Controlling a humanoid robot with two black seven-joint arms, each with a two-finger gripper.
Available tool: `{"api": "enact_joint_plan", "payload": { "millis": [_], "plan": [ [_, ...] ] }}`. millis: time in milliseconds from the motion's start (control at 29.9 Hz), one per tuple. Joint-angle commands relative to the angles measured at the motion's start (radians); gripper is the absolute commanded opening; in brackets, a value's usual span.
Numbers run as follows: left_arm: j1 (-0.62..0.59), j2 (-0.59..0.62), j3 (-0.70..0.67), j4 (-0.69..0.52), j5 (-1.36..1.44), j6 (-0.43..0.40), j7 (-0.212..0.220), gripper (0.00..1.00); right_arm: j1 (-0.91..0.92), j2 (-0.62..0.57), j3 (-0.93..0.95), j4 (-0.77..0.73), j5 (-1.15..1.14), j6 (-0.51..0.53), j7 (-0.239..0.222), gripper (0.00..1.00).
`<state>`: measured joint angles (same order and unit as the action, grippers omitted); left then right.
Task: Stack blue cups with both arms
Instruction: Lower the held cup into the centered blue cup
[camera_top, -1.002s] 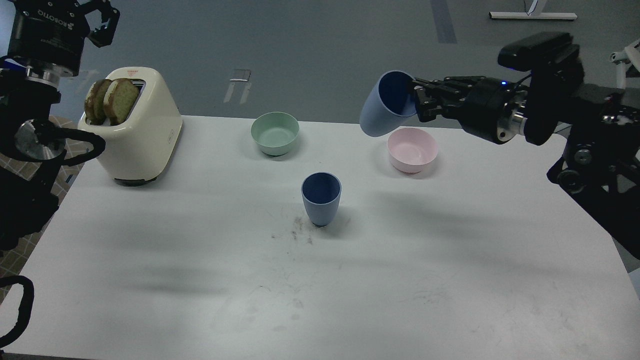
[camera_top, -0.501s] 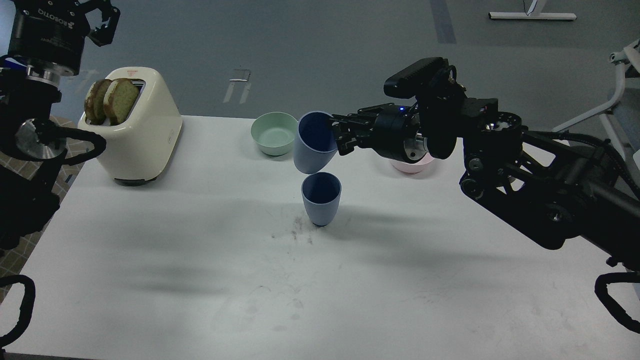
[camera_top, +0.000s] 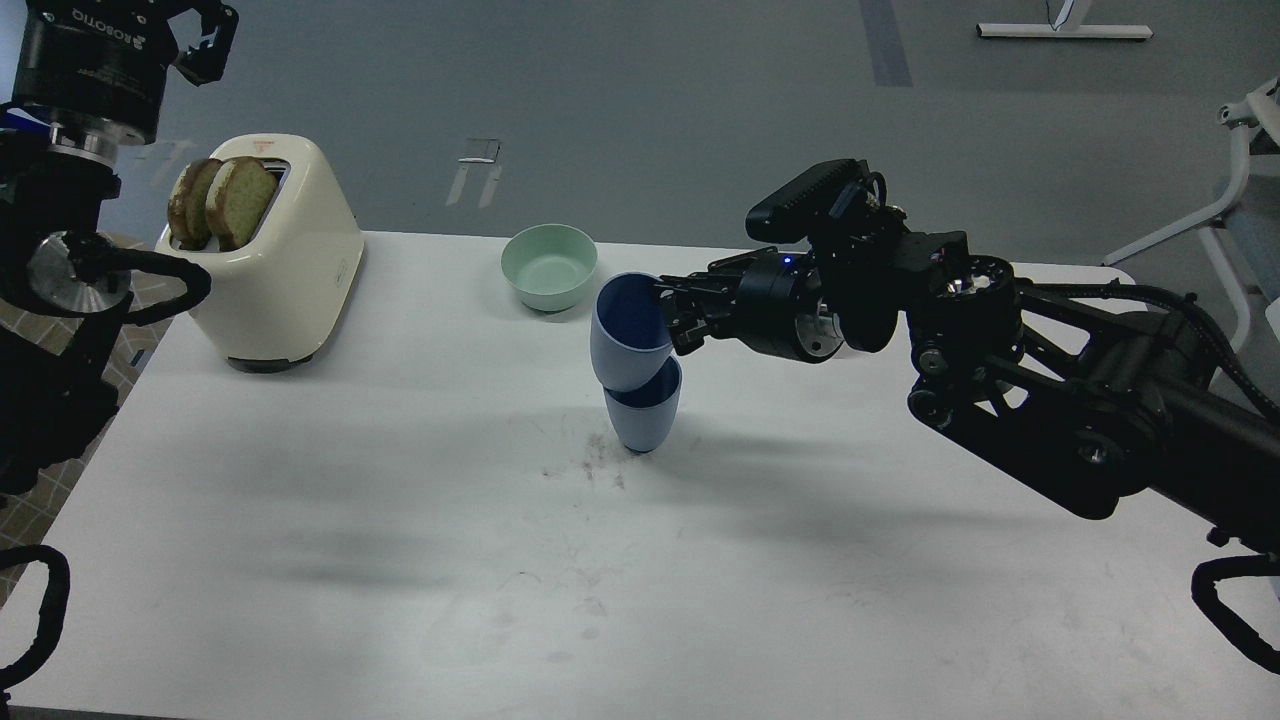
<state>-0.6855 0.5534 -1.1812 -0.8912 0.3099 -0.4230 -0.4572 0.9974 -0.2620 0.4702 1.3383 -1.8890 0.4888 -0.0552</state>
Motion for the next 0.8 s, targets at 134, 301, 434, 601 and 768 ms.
{"api": "enact_joint_plan", "payload": {
  "millis": [134,301,434,601,768],
  "plan": [
    [0.0,0.0,0.002,0.0,0.0,0.0,0.0,0.98,0.001,-0.002,-0.015,-0.004,-0.001,0.0,0.0,0.0],
    [0.0,0.0,0.0,0.0,0.0,0.0,0.0,0.98,0.004,-0.005,-0.019,-0.004,-0.001,0.0,0.0,0.0],
    [0.0,0.0,0.0,0.0,0.0,0.0,0.0,0.98,-0.003,-0.005,-0.021,-0.004,-0.001,0.0,0.0,0.0],
    [0.0,0.002,0.002,0.0,0.0,0.0,0.0,0.98,-0.014,-0.005,-0.021,-0.007,-0.002,0.0,0.0,0.0],
    [0.0,0.0,0.002,0.0,0.0,0.0,0.0,0.98,-0.02,-0.006,-0.021,-0.007,-0.004,0.0,-0.002,0.0]
  ]
}}
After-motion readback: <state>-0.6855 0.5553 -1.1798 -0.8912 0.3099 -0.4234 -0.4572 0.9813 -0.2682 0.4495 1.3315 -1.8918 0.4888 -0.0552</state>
